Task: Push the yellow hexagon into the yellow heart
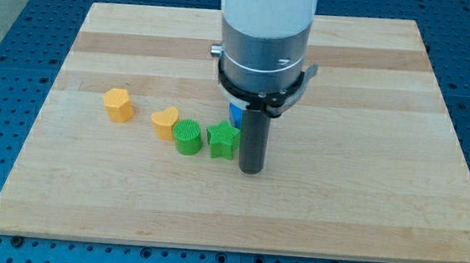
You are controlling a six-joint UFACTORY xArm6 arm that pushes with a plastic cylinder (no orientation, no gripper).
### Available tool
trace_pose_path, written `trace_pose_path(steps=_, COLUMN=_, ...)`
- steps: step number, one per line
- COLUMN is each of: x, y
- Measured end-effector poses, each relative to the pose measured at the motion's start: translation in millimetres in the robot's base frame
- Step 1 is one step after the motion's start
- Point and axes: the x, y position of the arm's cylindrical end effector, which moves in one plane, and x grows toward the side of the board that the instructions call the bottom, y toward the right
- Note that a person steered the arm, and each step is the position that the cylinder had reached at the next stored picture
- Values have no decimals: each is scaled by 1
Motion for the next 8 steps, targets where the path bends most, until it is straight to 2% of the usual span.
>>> trace_pose_path(steps=1, x=0, y=-21)
trace_pose_path(steps=4, x=10, y=-32)
trace_pose_path(steps=5, x=26, y=-75)
trace_pose_path(steps=7, x=19, y=-228)
trace_pose_path(steps=8, x=-23, y=-281)
